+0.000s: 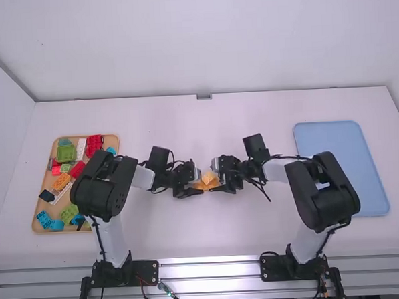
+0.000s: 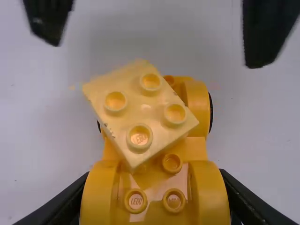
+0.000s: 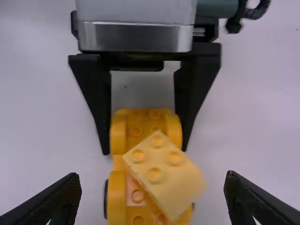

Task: Assemble lego blocks to make yellow taxi

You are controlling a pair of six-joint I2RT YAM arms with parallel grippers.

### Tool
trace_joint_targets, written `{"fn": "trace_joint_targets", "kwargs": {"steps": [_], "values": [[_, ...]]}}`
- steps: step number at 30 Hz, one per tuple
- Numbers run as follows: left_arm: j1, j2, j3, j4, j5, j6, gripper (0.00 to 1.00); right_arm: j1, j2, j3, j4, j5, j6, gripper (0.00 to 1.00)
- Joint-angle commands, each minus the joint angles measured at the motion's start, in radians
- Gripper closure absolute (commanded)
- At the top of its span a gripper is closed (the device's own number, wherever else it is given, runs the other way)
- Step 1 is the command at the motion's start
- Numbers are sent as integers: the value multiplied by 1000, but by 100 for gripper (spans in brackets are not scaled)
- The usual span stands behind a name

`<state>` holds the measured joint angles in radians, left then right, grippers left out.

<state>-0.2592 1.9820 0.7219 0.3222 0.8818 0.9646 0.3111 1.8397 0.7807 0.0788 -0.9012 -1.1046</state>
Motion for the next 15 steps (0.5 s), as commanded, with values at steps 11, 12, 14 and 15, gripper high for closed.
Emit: {"fn": "trace_joint_targets", "kwargs": {"steps": [11, 12, 14, 15], "values": [[5, 14, -8, -30, -34, -18, 53, -3, 122, 156, -121, -41, -82, 27], [5, 14, -7, -29, -34, -18, 53, -3, 122, 155, -121, -41, -82, 28], [2, 14, -8, -26, -35, -23, 53, -2, 122, 155, -126, -41, -83, 29], [-1, 14, -8, -21, -36, -32, 53, -3, 122, 155, -126, -41, -82, 29]]}}
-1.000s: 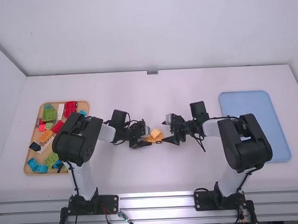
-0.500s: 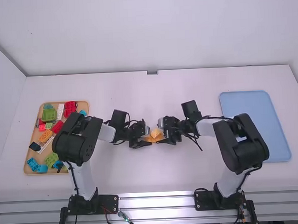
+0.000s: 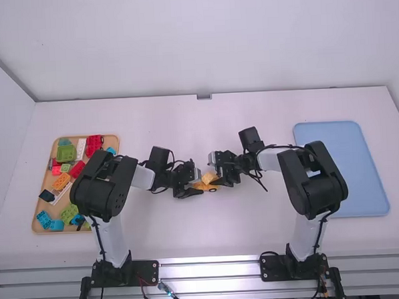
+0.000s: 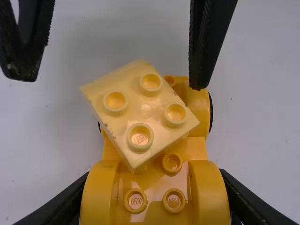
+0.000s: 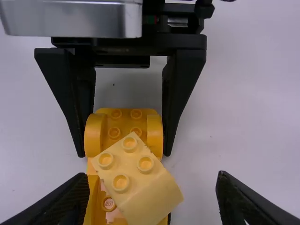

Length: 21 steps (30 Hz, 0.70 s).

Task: Assemble lego blocks to make yellow taxi

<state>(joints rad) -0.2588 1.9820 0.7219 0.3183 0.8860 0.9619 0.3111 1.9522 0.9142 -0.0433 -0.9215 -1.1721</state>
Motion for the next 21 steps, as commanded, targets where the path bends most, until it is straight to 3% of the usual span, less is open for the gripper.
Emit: {"fn": "trace_joint_targets", "kwargs": {"steps": [1, 15, 21], "values": [[-2, 14, -8, -15, -41, -31, 53, -3, 10, 21, -7, -20, -18, 29], [2, 14, -8, -20, -38, -31, 53, 27, 21, 22, -18, -7, -63, 29], [-4, 14, -8, -23, -39, -31, 53, 25, 21, 22, -19, 3, -51, 35]]}}
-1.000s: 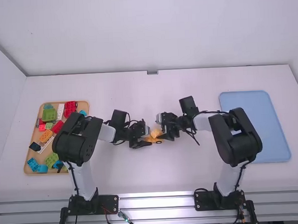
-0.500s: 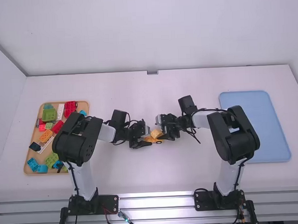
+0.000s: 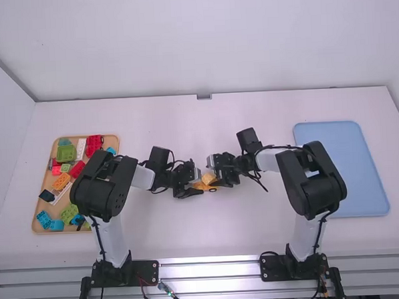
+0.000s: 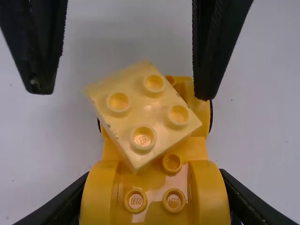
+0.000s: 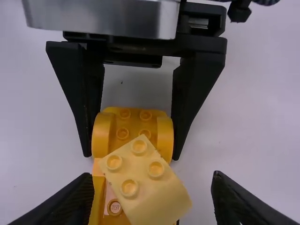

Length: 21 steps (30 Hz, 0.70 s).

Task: Assemble lego blocks to make yellow taxi

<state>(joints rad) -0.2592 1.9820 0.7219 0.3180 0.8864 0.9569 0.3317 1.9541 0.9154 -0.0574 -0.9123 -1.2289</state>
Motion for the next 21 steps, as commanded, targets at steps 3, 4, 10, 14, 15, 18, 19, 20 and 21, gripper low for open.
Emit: {"fn": "trace_joint_targets", "kwargs": {"steps": [3, 4, 10, 14, 15, 18, 19, 20, 21], "values": [[-1, 14, -8, -22, -39, -25, 53, 17, 19, 21, -12, -2, 5, 37], [0, 14, -8, -22, -39, -26, 53, 17, 19, 21, -13, -1, 5, 37], [-2, 14, -8, -23, -39, -26, 53, 15, 19, 21, -17, 9, 5, 45], [-3, 14, -8, -23, -39, -26, 54, 18, 19, 21, -31, 29, 5, 53], [-3, 14, -8, -23, -39, -26, 54, 21, 19, 21, -34, 28, 5, 54], [-3, 14, -8, -23, -39, -26, 54, 32, 19, 21, -32, 31, 5, 58], [-3, 14, -8, -23, -39, -26, 54, 36, 19, 21, -30, 37, 6, 59], [-3, 14, -8, -23, -39, -26, 54, 36, 19, 21, -30, 44, 6, 60], [-3, 14, -8, -23, -39, -26, 54, 36, 19, 21, -30, 50, 12, 61]]}}
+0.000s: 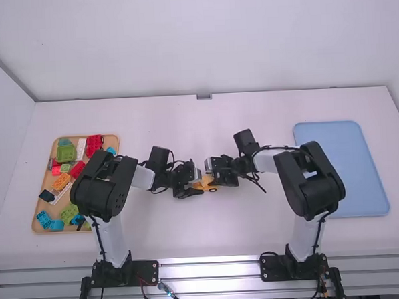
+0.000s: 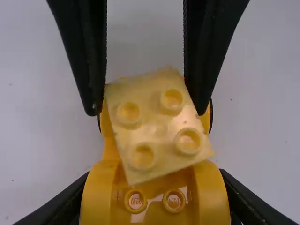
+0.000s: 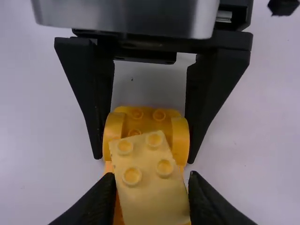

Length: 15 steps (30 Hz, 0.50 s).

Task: Assemble lego blocks to make yellow taxi

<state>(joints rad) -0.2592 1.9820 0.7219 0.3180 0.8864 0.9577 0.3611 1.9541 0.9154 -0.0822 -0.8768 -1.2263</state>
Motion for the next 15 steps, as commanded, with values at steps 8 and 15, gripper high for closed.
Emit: {"fn": "trace_joint_targets", "kwargs": {"steps": [8, 15], "values": [[-3, 14, -8, -23, -39, -27, 54, 5, 19, 21, -1, 10, 38, 72], [-3, 14, -8, -23, -39, -27, 54, -3, 19, 21, -5, 10, 44, 76]]}}
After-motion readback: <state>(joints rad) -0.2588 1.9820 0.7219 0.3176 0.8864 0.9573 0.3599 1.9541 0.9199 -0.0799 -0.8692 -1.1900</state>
